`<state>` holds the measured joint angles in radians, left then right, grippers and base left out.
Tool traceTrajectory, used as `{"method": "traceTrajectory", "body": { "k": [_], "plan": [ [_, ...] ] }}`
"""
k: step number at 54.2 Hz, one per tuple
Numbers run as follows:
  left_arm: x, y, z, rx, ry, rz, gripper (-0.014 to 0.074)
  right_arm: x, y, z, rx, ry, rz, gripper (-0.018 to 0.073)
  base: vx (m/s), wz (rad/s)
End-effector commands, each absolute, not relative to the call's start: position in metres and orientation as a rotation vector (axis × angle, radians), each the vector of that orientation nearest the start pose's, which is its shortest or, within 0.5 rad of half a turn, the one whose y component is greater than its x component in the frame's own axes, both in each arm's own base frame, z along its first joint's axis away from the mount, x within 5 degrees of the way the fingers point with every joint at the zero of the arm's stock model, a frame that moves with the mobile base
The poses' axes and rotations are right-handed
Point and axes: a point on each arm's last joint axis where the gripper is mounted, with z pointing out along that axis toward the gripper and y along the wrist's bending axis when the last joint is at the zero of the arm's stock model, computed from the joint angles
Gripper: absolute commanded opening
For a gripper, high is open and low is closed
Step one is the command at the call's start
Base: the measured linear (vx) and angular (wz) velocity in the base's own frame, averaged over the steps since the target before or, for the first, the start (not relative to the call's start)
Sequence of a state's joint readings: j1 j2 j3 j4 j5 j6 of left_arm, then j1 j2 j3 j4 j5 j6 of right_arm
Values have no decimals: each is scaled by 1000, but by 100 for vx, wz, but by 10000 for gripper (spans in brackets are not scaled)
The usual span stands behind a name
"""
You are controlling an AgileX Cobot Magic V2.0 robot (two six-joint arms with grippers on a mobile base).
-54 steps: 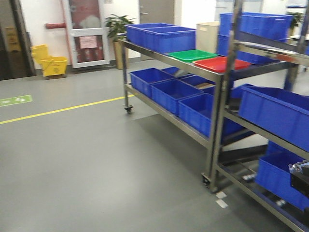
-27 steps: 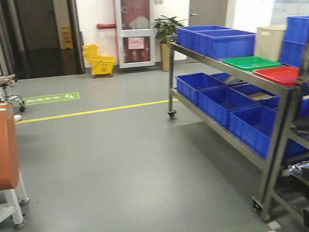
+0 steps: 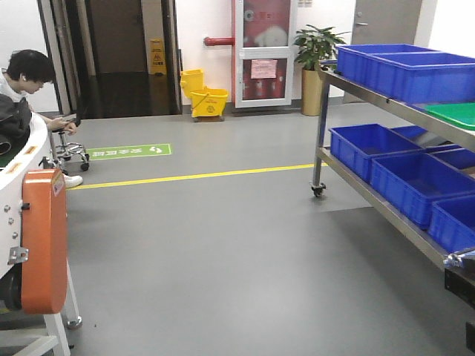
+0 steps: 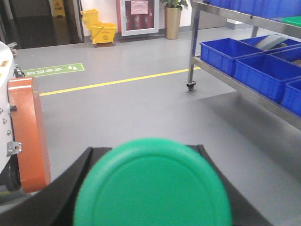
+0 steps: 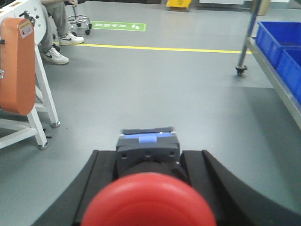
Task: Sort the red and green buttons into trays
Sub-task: 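Drive the base to the cart with green and red trays, holding buttons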
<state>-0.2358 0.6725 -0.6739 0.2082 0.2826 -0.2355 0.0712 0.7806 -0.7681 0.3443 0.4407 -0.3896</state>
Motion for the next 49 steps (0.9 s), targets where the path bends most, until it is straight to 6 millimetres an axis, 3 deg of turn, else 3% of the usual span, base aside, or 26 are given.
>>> {"method": "traceTrajectory", "body": {
  "k": [1,49],
  "plan": [
    [137,-30,375,136,1639,-187,0,158,22,378,-206,1784,115,-9,41,16],
    [137,-30,375,136,1636,-188,0,159,22,377,-209,1796,118,-9,46,2]
  ]
}}
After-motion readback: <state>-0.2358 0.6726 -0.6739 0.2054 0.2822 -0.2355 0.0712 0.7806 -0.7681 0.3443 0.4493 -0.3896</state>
